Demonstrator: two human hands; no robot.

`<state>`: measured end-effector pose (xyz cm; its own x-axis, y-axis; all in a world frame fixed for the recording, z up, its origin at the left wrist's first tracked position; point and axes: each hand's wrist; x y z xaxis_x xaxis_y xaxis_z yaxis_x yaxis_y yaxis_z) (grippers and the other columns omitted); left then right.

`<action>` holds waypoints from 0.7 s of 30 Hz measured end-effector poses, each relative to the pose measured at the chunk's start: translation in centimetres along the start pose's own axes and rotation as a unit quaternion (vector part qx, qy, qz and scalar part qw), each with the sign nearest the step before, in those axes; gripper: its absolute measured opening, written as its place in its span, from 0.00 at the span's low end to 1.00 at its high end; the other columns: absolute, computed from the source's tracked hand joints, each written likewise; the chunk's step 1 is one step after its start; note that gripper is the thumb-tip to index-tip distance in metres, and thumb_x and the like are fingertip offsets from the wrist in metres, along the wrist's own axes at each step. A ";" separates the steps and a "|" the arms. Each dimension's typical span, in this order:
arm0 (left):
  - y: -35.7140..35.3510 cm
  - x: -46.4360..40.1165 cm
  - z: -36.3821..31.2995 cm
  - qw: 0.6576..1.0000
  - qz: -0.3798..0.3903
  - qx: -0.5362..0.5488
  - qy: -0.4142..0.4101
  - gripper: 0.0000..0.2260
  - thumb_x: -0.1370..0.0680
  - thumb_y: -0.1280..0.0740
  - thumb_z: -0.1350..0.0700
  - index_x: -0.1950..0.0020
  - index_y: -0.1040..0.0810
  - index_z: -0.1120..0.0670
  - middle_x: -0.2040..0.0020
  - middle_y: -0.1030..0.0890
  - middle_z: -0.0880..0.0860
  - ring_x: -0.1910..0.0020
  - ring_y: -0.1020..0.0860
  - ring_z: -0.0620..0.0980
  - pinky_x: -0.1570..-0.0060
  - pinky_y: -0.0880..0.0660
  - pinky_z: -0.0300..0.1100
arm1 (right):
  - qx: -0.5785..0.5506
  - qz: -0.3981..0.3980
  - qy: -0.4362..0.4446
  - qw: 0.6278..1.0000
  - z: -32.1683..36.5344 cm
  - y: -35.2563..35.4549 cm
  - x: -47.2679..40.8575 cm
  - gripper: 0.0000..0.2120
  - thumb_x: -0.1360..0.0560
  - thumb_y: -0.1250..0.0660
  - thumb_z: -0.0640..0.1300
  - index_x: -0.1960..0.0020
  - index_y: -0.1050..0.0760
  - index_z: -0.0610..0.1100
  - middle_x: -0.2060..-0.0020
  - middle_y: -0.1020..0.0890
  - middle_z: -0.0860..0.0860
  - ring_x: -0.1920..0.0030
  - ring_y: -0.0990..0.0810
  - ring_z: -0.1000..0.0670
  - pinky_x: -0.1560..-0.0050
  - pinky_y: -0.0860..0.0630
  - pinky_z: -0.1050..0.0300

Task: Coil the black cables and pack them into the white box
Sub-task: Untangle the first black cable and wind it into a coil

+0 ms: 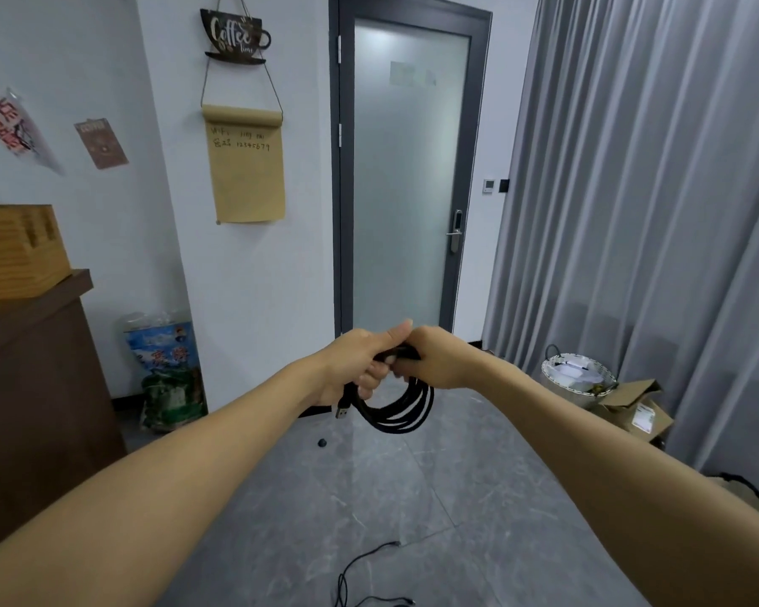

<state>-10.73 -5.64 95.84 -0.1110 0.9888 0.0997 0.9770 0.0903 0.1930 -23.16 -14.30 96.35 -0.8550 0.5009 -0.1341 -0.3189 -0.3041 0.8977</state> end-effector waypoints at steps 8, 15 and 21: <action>0.4 -0.1 1.0 0.991 -0.072 -0.092 -0.063 0.06 0.22 0.35 0.53 0.58 0.26 0.53 0.68 0.27 0.50 0.71 0.28 0.42 0.73 0.33 0.27 | 0.008 -0.075 -0.115 0.990 -0.8 -0.5 -0.5 0.13 0.19 0.44 0.43 0.61 0.31 0.39 0.72 0.31 0.49 0.72 0.34 0.52 0.72 0.38 0.59; -0.2 -1.2 2.0 0.970 -0.172 0.152 -0.081 0.12 0.22 0.35 0.53 0.63 0.28 0.57 0.72 0.26 0.50 0.68 0.24 0.47 0.56 0.24 0.41 | -0.153 -0.143 -0.189 0.959 -0.3 -1.2 -1.2 0.16 0.19 0.45 0.46 0.61 0.31 0.38 0.70 0.30 0.49 0.72 0.34 0.51 0.72 0.38 0.59; -0.6 -1.0 0.9 0.950 -0.204 0.214 -0.104 0.18 0.23 0.38 0.43 0.62 0.29 0.57 0.78 0.37 0.45 0.79 0.36 0.42 0.66 0.29 0.37 | -0.252 -0.141 -0.192 0.938 0.5 -1.6 -1.4 0.17 0.18 0.46 0.46 0.64 0.32 0.41 0.73 0.32 0.49 0.75 0.38 0.51 0.76 0.39 0.61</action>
<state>-11.09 -6.56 94.74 -0.5008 0.8596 -0.1017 0.8501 0.4663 -0.2447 -21.23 -14.08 95.27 -0.5286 0.8442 -0.0893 -0.7455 -0.4113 0.5244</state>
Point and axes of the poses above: each hand's wrist, its own x-axis away from the middle knuckle, its own y-axis out of the back of the hand, z = x × y
